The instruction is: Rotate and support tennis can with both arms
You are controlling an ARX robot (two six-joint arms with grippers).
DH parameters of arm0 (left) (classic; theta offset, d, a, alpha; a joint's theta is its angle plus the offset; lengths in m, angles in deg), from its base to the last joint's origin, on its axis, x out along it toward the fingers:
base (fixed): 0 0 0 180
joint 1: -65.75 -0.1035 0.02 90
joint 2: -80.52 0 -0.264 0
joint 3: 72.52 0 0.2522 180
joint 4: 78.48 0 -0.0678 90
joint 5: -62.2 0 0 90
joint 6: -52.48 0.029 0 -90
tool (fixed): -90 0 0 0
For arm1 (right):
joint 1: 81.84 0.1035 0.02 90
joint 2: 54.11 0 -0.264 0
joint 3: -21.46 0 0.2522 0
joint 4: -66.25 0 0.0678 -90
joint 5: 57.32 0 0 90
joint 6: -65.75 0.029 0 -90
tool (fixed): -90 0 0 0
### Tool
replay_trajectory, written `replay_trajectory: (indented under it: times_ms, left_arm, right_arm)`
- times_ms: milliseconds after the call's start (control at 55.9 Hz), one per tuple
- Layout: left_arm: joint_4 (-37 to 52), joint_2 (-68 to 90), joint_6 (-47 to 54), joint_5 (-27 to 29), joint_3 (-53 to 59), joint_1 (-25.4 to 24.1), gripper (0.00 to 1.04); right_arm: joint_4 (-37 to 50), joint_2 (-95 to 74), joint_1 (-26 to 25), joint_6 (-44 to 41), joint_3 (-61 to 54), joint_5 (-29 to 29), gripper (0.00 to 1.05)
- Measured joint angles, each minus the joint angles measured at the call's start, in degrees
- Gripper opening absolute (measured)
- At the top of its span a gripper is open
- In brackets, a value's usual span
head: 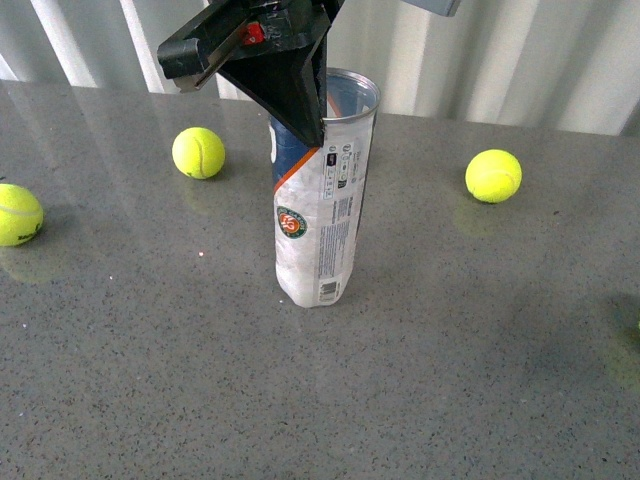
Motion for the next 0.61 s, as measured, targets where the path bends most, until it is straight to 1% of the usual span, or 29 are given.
replay_trajectory:
  times_ms: [214, 250, 411, 447, 483, 572, 608]
  left_arm:
    - [2.91, 0.57, -0.66, 1.18, 0.17, -0.98, 0.04]
    - [3.69, 0.57, -0.72, 1.84, 0.35, -1.14, 0.05]
    - [4.42, 0.63, -0.70, 2.32, 0.66, -1.81, 0.30]
    - [4.46, 0.63, -0.70, 2.40, 0.74, -1.90, 0.34]
    - [4.46, 0.63, -0.68, 2.47, 0.81, -2.05, 0.41]
    - [4.42, 0.63, -0.70, 2.38, 0.81, -2.12, 0.53]
    - [4.37, 0.63, -0.70, 2.38, 0.81, -2.12, 0.60]
  right_arm:
    - [0.00, 0.00, 0.00, 0.00, 0.00, 0.00, 0.98]
    - [0.00, 0.00, 0.00, 0.00, 0.00, 0.00, 0.98]
    - [0.00, 0.00, 0.00, 0.00, 0.00, -0.02, 0.98]
    - [0.00, 0.00, 0.00, 0.00, 0.00, 0.00, 0.98]
    - [0.00, 0.00, 0.00, 0.00, 0.00, -0.02, 0.98]
    - [0.00, 0.00, 0.00, 0.00, 0.02, 0.00, 0.98]
    - [0.00, 0.00, 0.00, 0.00, 0.02, 0.00, 0.98]
